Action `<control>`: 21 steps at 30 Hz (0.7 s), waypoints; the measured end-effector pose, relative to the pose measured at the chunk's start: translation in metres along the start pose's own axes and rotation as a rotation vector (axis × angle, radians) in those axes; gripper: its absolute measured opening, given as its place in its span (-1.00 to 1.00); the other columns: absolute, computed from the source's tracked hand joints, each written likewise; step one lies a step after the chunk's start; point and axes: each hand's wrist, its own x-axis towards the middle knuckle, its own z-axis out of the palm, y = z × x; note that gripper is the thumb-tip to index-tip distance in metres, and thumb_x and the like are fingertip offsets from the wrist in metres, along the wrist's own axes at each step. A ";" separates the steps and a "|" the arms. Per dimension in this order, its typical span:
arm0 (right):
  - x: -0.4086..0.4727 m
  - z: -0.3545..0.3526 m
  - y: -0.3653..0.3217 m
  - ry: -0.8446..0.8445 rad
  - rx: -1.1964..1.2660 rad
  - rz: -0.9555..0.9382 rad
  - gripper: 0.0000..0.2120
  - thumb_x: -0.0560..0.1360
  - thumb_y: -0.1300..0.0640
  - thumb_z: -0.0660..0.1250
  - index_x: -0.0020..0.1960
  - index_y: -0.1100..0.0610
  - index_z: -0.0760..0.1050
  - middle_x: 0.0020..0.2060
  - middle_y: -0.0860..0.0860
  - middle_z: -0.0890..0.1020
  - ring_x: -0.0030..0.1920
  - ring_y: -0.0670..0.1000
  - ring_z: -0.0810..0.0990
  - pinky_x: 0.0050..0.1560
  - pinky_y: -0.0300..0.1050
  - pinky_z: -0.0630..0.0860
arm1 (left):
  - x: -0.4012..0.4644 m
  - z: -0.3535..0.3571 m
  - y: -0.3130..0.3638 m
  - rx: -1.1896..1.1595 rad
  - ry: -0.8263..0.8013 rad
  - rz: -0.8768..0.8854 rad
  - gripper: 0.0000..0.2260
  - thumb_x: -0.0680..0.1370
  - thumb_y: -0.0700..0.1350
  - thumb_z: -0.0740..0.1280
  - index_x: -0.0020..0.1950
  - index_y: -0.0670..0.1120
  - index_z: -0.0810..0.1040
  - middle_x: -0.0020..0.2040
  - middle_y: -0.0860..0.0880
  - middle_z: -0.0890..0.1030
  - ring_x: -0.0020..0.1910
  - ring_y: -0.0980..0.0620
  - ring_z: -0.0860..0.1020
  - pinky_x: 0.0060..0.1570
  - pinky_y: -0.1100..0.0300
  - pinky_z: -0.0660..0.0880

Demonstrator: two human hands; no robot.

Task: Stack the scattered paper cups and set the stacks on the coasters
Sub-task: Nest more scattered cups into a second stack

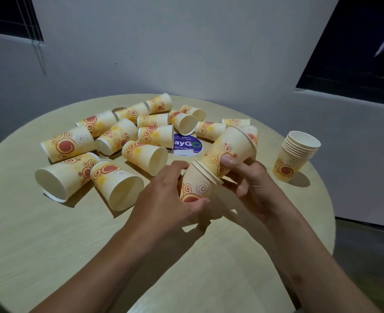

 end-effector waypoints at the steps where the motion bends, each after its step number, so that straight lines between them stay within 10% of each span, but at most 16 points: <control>1: -0.004 0.001 0.000 -0.042 -0.098 0.023 -0.47 0.39 -0.03 0.57 0.30 -0.02 0.49 0.10 -0.05 0.76 0.26 0.07 0.65 0.28 0.05 0.55 | -0.001 0.000 0.002 -0.011 0.004 0.003 -0.33 0.32 0.25 0.50 0.34 0.20 0.31 0.25 0.11 0.50 0.09 0.09 0.52 -0.03 0.09 0.62; 5: -0.014 0.002 0.001 -0.148 -0.256 0.141 -0.09 0.22 -0.30 0.58 0.49 -0.08 0.40 0.40 0.00 0.57 0.42 0.08 0.49 0.47 0.16 0.40 | -0.002 -0.002 0.007 -0.047 0.035 0.012 -0.35 0.32 0.25 0.51 0.31 0.20 0.29 0.19 0.11 0.51 0.05 0.10 0.50 -0.09 0.21 0.59; 13: -0.021 0.013 0.019 -0.136 -0.303 0.174 -0.37 0.34 -0.14 0.61 0.36 -0.11 0.52 0.19 -0.02 0.73 0.18 0.05 0.71 0.19 0.06 0.65 | -0.009 -0.020 0.013 -0.007 -0.095 0.036 -0.26 0.30 0.25 0.50 0.40 0.22 0.25 0.20 0.20 0.43 0.14 0.12 0.46 -0.03 0.16 0.57; 17: -0.023 0.004 0.024 -0.068 -0.111 0.214 -0.53 0.35 -0.09 0.63 0.22 -0.11 0.63 0.11 0.05 0.75 0.09 0.11 0.76 0.10 0.07 0.67 | -0.013 -0.078 -0.007 0.269 -0.082 0.156 -0.60 0.32 0.08 0.37 0.14 0.25 0.43 0.07 0.21 0.51 0.08 0.08 0.45 -0.03 0.09 0.42; 21: -0.019 0.010 0.026 -0.022 -0.077 0.174 -0.51 0.33 -0.16 0.62 0.22 -0.15 0.61 0.11 0.01 0.76 0.12 0.06 0.74 0.10 0.05 0.66 | 0.002 -0.107 -0.041 0.779 -0.127 0.141 -0.40 0.43 -0.10 0.39 0.41 0.24 0.28 0.43 0.11 0.34 0.39 -0.03 0.20 0.20 -0.01 0.17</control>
